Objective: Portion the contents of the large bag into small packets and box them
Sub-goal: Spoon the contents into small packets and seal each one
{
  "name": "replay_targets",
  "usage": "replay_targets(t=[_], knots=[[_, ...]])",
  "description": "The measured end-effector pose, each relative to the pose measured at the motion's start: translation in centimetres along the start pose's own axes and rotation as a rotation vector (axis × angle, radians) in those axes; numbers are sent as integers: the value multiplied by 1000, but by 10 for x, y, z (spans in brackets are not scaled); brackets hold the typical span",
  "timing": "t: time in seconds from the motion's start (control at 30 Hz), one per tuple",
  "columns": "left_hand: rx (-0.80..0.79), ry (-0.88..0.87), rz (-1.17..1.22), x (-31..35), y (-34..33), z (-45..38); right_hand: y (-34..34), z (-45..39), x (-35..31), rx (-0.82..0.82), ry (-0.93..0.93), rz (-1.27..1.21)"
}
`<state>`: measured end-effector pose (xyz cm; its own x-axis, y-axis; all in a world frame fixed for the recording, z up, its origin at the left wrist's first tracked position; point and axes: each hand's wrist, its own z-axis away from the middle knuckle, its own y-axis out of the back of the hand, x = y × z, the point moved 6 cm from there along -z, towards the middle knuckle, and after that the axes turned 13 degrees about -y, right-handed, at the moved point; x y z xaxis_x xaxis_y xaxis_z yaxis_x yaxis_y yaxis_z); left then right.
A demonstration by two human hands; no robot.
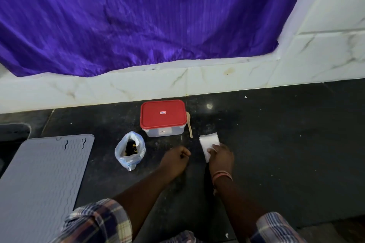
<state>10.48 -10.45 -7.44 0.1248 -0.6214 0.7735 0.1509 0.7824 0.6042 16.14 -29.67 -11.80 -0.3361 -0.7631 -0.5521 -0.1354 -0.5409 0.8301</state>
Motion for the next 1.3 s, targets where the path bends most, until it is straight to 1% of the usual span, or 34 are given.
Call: replay_targets(t=[0.13, 0.2, 0.23, 0.3, 0.33, 0.37, 0.43, 0.5, 0.6, 0.67, 0.73, 0.8, 0.87, 0.93, 0.97, 1.03, 1.13, 1.2, 1.27, 1.3], knots=[[-6, 77, 118, 1, -8, -4, 18, 6, 1, 94, -55, -78], [45, 134, 242, 3, -7, -3, 27, 8, -6, 141, 6, -131], [89, 182, 361, 4, -7, -3, 30, 10, -12, 139, 65, -160], [188, 296, 659, 5, -7, -2, 28, 20, -22, 72, 201, -195], [230, 333, 770, 3, -6, -3, 24, 26, -25, 11, 258, -202], [249, 347, 826, 0, -3, -3, 18, 33, -27, -45, 306, -213], [259, 366, 861, -8, 3, 1, 7, 44, -28, -130, 355, -252], [259, 403, 866, -17, 11, 9, -2, 52, -30, -178, 372, -275], [192, 424, 938, -22, 14, 20, -11, 62, -41, -236, 377, -299], [176, 427, 977, -23, 14, 24, -14, 67, -49, -272, 382, -341], [191, 417, 949, -27, 18, 25, -14, 73, -55, -289, 395, -327], [213, 409, 907, -30, 24, 28, -14, 81, -64, -301, 400, -257], [245, 389, 868, -31, 32, 29, -7, 89, -71, -267, 380, -233], [269, 351, 862, -32, 41, 31, 0, 99, -82, -238, 386, -268], [274, 341, 882, -33, 46, 33, 0, 103, -88, -254, 386, -293], [266, 340, 920, -33, 52, 36, -2, 109, -98, -353, 363, -361], [254, 341, 830, -34, 65, 42, -8, 111, -109, -476, 368, -374], [239, 337, 765, -36, 72, 45, -12, 112, -112, -577, 281, -413], [224, 324, 649, -37, 79, 46, -13, 112, -110, -643, 47, -556], [218, 313, 569, -36, 82, 46, -13, 110, -106, -641, -85, -616]])
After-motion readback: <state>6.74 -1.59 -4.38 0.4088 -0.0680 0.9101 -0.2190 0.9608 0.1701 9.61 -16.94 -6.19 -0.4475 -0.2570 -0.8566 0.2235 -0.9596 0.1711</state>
